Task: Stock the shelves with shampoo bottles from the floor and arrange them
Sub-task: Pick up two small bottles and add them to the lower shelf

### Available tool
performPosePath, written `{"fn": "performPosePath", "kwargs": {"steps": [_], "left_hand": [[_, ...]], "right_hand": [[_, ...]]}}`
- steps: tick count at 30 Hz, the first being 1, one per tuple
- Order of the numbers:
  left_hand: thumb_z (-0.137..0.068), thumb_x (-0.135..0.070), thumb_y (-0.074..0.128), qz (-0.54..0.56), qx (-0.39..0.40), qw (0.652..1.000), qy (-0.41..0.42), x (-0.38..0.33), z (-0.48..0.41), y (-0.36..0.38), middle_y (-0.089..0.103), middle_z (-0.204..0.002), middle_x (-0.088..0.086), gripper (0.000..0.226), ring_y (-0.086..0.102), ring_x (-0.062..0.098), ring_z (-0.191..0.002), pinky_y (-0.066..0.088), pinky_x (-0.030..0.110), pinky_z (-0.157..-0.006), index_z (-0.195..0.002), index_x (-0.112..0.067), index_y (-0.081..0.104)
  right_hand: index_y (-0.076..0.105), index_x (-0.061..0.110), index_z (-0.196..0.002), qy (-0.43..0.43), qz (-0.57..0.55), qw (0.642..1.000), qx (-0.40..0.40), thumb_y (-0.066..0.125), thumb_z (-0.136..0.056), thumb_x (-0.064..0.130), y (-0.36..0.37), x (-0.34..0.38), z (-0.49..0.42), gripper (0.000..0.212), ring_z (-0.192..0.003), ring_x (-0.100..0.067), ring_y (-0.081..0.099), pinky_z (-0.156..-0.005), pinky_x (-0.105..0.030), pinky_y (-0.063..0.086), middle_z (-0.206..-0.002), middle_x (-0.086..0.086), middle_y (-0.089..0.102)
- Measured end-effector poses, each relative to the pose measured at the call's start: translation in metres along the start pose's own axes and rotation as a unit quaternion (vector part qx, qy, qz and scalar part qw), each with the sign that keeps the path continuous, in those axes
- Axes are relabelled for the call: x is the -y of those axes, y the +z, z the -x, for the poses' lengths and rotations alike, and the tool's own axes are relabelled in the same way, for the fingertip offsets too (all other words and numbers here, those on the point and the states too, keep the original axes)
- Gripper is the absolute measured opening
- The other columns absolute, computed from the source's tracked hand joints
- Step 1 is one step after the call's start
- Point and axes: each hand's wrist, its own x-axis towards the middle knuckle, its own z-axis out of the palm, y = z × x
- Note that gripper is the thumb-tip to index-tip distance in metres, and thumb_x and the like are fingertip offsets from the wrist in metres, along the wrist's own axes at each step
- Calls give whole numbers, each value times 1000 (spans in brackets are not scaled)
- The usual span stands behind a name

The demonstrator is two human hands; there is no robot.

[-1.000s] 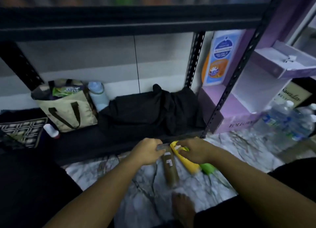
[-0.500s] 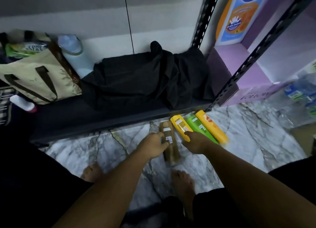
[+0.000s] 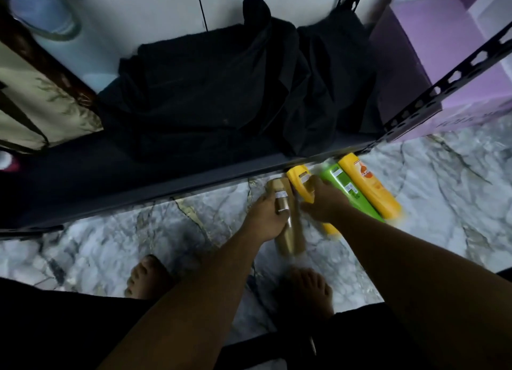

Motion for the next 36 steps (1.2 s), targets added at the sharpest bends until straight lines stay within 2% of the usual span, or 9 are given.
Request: {"fn": "performPosePath", "kwargs": {"steps": [8,13,15,18,21,26,30,33,36], "left_hand": [[-96,-25,62,126,27,986,-106,3,-9,-1,49,-149,13,76,55,34,-128,50,39,-99,-162,-23,24],[-79,-5,64,339,36,923,-177,19,-1,-12,69,-116,9,58,67,28,-101,54,35,-74,-133,-25,56],[-63,-7,67,392,30,900,-187,32,1,-14,72,-112,19,64,72,35,-95,57,39,-72,-127,-15,61],[-51,-5,65,428,4,884,-189,54,3,-16,72,-111,27,69,72,43,-96,61,54,-81,-120,-8,67],[-57,1,66,419,-11,889,-185,52,18,-32,75,-105,24,56,74,44,-95,60,62,-84,-111,-11,74],[-77,12,71,374,-26,916,-143,37,50,-59,79,-86,-1,48,76,13,-72,56,25,-53,-109,-24,71],[-73,-2,85,284,-52,954,-80,36,79,-77,77,-102,-2,50,73,18,-96,53,26,-68,-115,-23,67],[-66,-12,90,218,-79,973,-23,41,103,-78,75,-95,-8,52,71,14,-91,57,32,-81,-108,-31,64],[-68,-16,88,173,-104,979,13,45,129,-75,72,-89,-10,46,67,12,-84,54,31,-80,-103,-32,62]], "right_hand": [[30,5,-146,50,-123,988,75,82,-79,33,27,19,5,90,-125,-34,52,-84,-33,41,-137,-15,52],[60,20,-118,64,-341,930,125,72,-67,8,41,29,10,53,-104,-30,66,-84,-45,59,-109,-9,69],[69,23,-101,53,-402,902,146,65,-74,-1,43,37,14,37,-94,-28,72,-79,-44,61,-101,-10,74],[70,25,-105,45,-423,885,189,67,-80,3,39,50,17,34,-88,-25,74,-75,-38,61,-98,-6,76],[70,23,-109,37,-422,882,207,70,-81,9,35,59,18,31,-93,-29,74,-81,-41,60,-101,-8,77],[73,21,-109,12,-407,894,185,81,-78,17,26,65,34,32,-96,-26,74,-88,-45,58,-101,-3,78],[66,29,-111,-50,-362,921,137,83,-75,18,15,70,59,42,-103,-20,70,-92,-41,57,-106,1,74],[53,39,-111,-112,-298,942,104,82,-74,19,8,80,83,51,-96,-17,67,-82,-34,56,-101,2,70],[51,35,-110,-152,-230,959,61,79,-80,24,10,90,108,42,-87,-15,63,-70,-28,46,-92,5,66]]}}
